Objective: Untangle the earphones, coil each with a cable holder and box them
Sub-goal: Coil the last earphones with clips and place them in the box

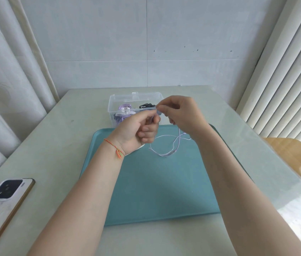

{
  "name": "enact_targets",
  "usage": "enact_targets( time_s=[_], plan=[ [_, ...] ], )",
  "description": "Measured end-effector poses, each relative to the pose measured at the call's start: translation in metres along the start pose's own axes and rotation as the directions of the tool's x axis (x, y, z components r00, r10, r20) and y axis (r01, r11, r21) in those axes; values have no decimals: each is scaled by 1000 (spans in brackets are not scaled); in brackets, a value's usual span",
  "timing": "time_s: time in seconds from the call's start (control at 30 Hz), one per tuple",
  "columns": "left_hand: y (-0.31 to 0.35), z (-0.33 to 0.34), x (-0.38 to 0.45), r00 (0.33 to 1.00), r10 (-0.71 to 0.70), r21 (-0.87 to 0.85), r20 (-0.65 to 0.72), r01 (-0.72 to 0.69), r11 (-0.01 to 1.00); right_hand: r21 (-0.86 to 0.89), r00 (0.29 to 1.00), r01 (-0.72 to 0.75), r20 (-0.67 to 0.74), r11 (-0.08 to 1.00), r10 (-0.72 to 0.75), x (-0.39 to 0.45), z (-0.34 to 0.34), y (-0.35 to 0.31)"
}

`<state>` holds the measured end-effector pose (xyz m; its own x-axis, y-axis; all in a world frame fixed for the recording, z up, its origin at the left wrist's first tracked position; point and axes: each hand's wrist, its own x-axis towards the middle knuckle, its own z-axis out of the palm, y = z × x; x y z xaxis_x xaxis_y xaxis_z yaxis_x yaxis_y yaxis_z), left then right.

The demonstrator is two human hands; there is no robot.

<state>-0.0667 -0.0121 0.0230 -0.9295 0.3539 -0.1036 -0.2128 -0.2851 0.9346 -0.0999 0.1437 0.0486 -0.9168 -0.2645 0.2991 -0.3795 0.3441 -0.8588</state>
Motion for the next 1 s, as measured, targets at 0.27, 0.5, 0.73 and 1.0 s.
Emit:
enact_targets(
  time_s=[0.27, 0.5, 0.73, 1.0],
  plan=[
    [5, 3, -1, 973, 226, -323, 46, -200, 925, -142, 957, -86, 263, 986, 121, -10, 16, 0],
    [4, -1, 5, 923, 322, -396, -211, -382, 835, -249, 913, -64, 376, 966, 157, -13, 16, -3],
    [-1, -14, 4, 881, 357, -66, -311, -395, 916, -244, 910, -79, 378, 967, 169, -15, 11, -10],
    [-5, -1, 3, 963, 156, 336, -220, -75, 939, -147, 984, 1, 177, 989, 25, -9, -9, -15]
  ],
)
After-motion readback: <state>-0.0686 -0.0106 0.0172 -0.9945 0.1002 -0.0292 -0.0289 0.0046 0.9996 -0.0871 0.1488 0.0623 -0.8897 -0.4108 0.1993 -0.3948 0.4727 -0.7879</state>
